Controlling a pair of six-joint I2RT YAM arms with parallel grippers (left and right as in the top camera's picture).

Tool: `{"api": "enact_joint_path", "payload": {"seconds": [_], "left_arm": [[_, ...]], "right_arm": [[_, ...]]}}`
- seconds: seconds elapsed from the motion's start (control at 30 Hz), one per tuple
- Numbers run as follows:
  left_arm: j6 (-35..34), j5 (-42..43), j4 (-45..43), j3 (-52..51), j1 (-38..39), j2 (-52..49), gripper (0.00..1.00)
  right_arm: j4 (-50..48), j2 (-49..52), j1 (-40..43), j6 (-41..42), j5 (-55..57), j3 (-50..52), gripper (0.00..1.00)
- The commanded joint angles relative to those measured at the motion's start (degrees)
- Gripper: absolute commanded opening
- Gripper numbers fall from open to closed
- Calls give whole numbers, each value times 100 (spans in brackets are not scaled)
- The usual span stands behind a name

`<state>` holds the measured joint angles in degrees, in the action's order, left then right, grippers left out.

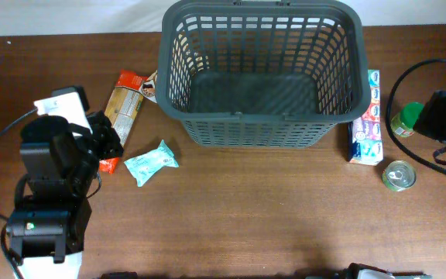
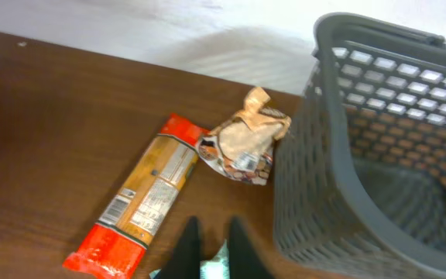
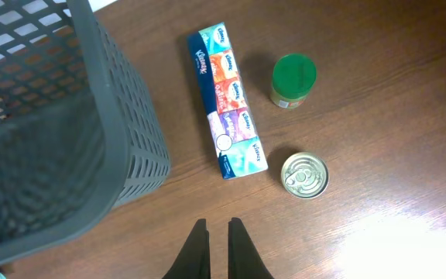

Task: Pack container
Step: 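Release the basket and move the left gripper to the pasta package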

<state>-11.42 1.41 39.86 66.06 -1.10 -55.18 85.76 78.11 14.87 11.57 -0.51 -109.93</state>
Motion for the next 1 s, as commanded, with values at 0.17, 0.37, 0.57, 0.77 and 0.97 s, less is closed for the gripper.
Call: {"api": "enact_joint_path", "payload": {"seconds": [0.17, 0.37, 0.57, 0.77, 0.97], "left_arm": [[-109, 326, 251, -13, -321, -638, 99], [382, -990, 433, -22, -400, -859, 99], [807, -1158, 684, -22, -619, -1443, 99], [1399, -1403, 422, -22, -732, -2367, 99], [1967, -1097, -452, -22, -973, -3167, 99]], "right_arm": [[50, 0, 20, -79, -81, -13, 99], [326, 9, 20, -118, -98, -13, 99], [817, 9, 15, -966, -380, -13, 99], [866, 31, 15, -968, -332, -11, 99], [855, 44, 15, -966, -337, -13, 99]]}}
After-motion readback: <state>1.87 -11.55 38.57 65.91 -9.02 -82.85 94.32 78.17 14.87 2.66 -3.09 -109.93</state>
